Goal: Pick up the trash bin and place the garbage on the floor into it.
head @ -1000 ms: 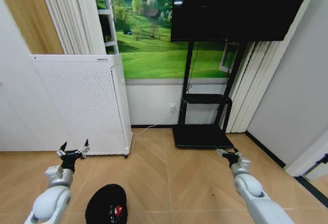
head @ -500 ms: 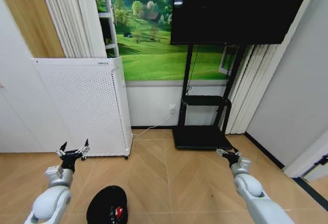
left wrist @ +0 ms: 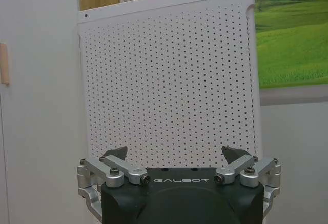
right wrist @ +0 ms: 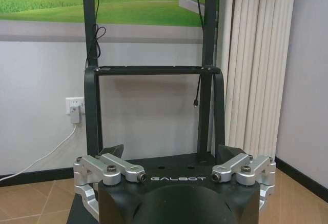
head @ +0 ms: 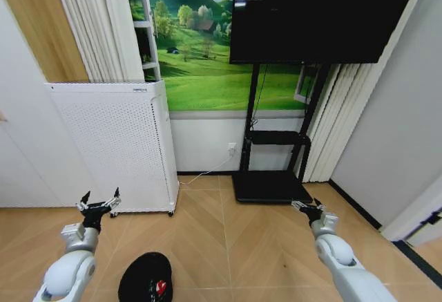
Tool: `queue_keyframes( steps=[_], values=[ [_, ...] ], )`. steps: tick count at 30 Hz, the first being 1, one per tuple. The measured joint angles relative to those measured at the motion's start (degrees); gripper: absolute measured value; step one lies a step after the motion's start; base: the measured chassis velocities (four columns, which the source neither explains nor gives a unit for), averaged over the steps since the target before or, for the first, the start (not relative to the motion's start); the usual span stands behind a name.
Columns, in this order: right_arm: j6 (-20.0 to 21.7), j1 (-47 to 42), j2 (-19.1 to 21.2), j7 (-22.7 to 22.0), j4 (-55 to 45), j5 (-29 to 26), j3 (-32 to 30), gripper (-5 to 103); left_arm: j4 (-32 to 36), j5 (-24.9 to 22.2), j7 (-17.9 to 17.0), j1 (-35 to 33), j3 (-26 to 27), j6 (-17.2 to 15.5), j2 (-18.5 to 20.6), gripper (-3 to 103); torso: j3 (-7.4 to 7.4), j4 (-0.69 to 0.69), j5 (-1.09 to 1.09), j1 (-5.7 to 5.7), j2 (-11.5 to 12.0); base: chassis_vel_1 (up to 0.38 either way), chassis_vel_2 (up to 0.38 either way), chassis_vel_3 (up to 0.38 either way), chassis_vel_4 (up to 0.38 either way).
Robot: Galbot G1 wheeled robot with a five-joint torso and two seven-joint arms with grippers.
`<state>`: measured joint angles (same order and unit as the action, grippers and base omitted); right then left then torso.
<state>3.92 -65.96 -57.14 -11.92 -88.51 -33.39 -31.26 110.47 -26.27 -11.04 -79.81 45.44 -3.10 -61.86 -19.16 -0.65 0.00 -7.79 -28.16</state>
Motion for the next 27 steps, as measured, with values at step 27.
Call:
queue_keyframes(
  steps=[27],
  values=[
    [0.00,0.00,0.00,0.00,0.00,0.00,0.00,100,0.00,0.00,0.00,0.00,0.00,0.00,0.00,100,-3.93,0.00,0.00,-2.53,-6.48,0.000,0.000,0.000,0.000]
  ],
)
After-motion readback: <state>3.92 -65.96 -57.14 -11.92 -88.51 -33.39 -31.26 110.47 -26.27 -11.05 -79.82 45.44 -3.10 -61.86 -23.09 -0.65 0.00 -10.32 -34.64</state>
